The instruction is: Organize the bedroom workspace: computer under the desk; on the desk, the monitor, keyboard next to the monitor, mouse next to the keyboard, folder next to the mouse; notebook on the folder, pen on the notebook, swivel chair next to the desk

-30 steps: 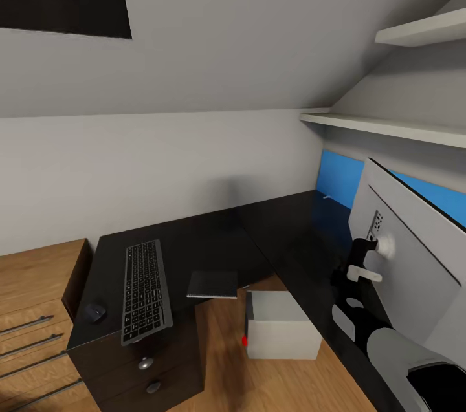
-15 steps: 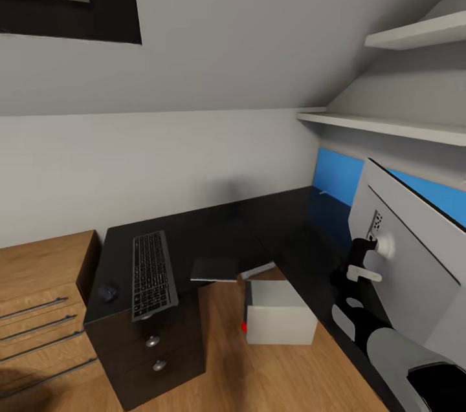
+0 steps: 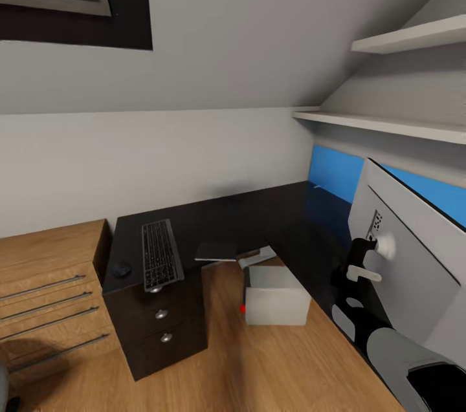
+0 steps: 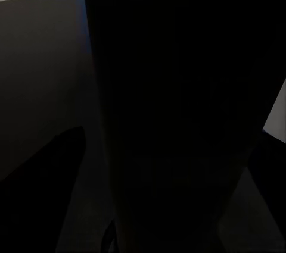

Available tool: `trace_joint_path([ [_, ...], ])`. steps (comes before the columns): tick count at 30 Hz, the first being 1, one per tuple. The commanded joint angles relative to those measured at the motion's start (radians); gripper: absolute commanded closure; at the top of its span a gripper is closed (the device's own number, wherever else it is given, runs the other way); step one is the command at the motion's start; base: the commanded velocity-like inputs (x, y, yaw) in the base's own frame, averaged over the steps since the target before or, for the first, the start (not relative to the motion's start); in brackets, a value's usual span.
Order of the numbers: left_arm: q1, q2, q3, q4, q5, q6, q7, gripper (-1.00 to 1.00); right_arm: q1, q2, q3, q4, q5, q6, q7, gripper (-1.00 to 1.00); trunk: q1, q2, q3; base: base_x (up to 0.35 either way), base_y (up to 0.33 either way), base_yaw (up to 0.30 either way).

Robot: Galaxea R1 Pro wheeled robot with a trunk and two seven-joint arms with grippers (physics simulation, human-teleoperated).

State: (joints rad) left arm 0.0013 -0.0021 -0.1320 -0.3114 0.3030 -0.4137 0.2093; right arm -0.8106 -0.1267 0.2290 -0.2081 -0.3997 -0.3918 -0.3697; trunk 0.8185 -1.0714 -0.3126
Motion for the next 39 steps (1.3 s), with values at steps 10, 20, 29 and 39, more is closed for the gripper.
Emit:
trace_joint_path([
  [10,0.000,0.001,-0.008,-0.002,0.008,-0.002,0.008,-1.00,-0.001,-0.001,0.013,-0.001,-0.005,-0.003,0.002,1.00,0.000,-0.001,-0.001,-0.038,-0.006,0.000],
  [20,0.000,0.001,-0.007,-0.002,0.008,-0.002,0.008,-1.00,-0.001,-0.001,0.013,-0.001,-0.005,-0.004,0.002,1.00,0.000,-0.001,-0.001,0.000,0.000,0.000],
  [29,0.000,0.001,-0.007,-0.002,0.008,-0.002,0.008,-1.00,-0.001,-0.001,0.015,-0.002,-0.004,-0.008,0.003,1.00,0.000,-0.001,-0.001,0.000,0.000,0.000],
  [39,0.000,0.001,-0.007,-0.002,0.008,-0.002,0.008,-1.00,-0.001,0.001,0.016,-0.003,-0.004,-0.011,0.003,1.00,0.000,-0.001,-0.001,0.000,0.000,0.000],
])
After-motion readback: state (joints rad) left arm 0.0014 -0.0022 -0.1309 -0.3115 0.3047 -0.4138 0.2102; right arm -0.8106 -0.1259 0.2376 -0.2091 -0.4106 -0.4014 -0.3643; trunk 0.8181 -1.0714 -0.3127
